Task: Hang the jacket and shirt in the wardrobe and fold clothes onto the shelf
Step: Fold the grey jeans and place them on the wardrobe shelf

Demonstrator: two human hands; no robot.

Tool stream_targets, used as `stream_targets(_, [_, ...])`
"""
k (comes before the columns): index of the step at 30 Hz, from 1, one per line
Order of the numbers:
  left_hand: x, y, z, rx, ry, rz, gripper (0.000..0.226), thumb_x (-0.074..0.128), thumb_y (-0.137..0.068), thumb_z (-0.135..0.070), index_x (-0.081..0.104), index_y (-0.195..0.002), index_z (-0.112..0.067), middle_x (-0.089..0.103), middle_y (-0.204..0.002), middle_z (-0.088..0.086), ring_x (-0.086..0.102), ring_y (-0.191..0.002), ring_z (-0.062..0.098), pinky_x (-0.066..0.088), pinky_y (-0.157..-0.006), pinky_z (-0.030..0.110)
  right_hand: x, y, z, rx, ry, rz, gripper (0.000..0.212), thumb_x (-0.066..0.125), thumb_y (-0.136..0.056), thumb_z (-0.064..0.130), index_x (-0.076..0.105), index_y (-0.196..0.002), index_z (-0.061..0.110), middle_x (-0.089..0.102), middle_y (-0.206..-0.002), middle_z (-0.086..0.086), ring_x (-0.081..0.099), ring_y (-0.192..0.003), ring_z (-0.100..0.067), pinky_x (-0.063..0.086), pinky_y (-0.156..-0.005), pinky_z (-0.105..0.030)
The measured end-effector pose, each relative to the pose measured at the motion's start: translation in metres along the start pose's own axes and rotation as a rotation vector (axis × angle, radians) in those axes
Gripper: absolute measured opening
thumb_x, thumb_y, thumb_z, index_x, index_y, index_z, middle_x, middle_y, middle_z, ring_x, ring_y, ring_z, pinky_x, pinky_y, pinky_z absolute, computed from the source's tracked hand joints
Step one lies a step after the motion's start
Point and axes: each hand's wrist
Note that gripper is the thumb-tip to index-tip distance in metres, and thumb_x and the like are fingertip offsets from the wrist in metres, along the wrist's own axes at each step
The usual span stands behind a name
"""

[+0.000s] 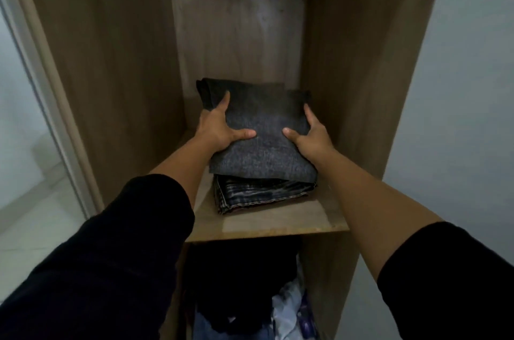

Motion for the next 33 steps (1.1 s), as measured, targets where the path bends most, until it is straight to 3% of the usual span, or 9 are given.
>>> stream_targets(5, [0.041,-0.067,0.043,-0.104,0.011,0.121,0.12,0.077,-0.063,-0.057,0.002,-0.151,-0.028,0.024,-0.155,0.013,0.029,-0.139,0.033,0.033,-0.111,0.038,0.034,-0.066,-0.037,0.084,0.164,0.067,0.083,0.064,-0.086,0.04,0.013,-0.151,0.03,0.031,-0.154,-0.003,0.035,-0.137,-0.026,0.032,-0.112,-0.036])
stream_targets(11, [0.076,-0.147,0.089,-0.108,0.062,0.109,0.109,0.079,-0.069,-0.04,0.013,-0.151,-0.012,0.027,-0.154,0.01,0.028,-0.141,0.025,0.025,-0.11,0.027,0.072,-0.142,-0.074,0.138,0.223,0.102,0.075,0.059,-0.092,0.035,0.016,-0.152,0.02,0.028,-0.155,-0.004,0.03,-0.14,-0.022,0.025,-0.103,-0.019])
stream_targets(18, [0.086,-0.217,0.112,-0.175,-0.005,0.186,0.108,0.073,-0.072,-0.05,0.007,-0.152,-0.018,0.017,-0.157,0.011,0.02,-0.143,0.029,0.022,-0.115,0.032,0.104,-0.211,-0.09,0.158,0.275,0.075,0.078,0.061,-0.089,0.04,0.018,-0.152,0.022,0.03,-0.154,-0.01,0.032,-0.139,-0.025,0.028,-0.109,-0.026])
stream_targets(22, [0.092,-0.227,0.116,-0.208,0.056,0.211,0.107,0.074,-0.073,-0.045,0.006,-0.152,-0.02,0.017,-0.157,0.01,0.02,-0.144,0.027,0.021,-0.115,0.03,0.107,-0.222,-0.097,0.179,0.231,0.047,0.074,0.065,-0.087,0.036,0.027,-0.149,0.024,0.035,-0.152,-0.008,0.038,-0.136,-0.024,0.031,-0.106,-0.024])
stream_targets(26, [0.091,-0.211,0.115,-0.2,0.093,0.15,0.102,0.076,-0.071,-0.045,0.016,-0.151,-0.024,0.02,-0.156,0.01,0.02,-0.143,0.025,0.021,-0.115,0.028,0.107,-0.211,-0.099,0.184,0.243,0.035,0.072,0.065,-0.086,0.039,0.03,-0.147,0.024,0.037,-0.15,-0.008,0.039,-0.135,-0.026,0.033,-0.108,-0.029])
stream_targets(29, [0.085,-0.191,0.108,-0.227,0.062,0.065,0.096,0.073,-0.073,-0.05,0.021,-0.15,-0.024,0.01,-0.156,0.018,0.011,-0.144,0.029,0.016,-0.115,0.029,0.102,-0.194,-0.091,0.216,0.254,0.04,0.07,0.06,-0.088,0.043,0.028,-0.148,0.026,0.036,-0.151,-0.008,0.034,-0.137,-0.03,0.029,-0.113,-0.035])
stream_targets(33, [0.068,-0.161,0.086,-0.25,0.085,-0.123,0.083,0.065,-0.081,-0.051,0.027,-0.148,-0.021,0.019,-0.153,0.019,0.016,-0.142,0.03,0.019,-0.112,0.027,0.086,-0.161,-0.076,0.24,0.209,-0.004,0.07,0.058,-0.089,0.044,0.027,-0.149,0.024,0.033,-0.152,-0.007,0.03,-0.139,-0.027,0.025,-0.111,-0.026])
Point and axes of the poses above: each hand's wrist, its own y-axis away from the middle knuckle, its own x-axis out of the palm, z = x × y
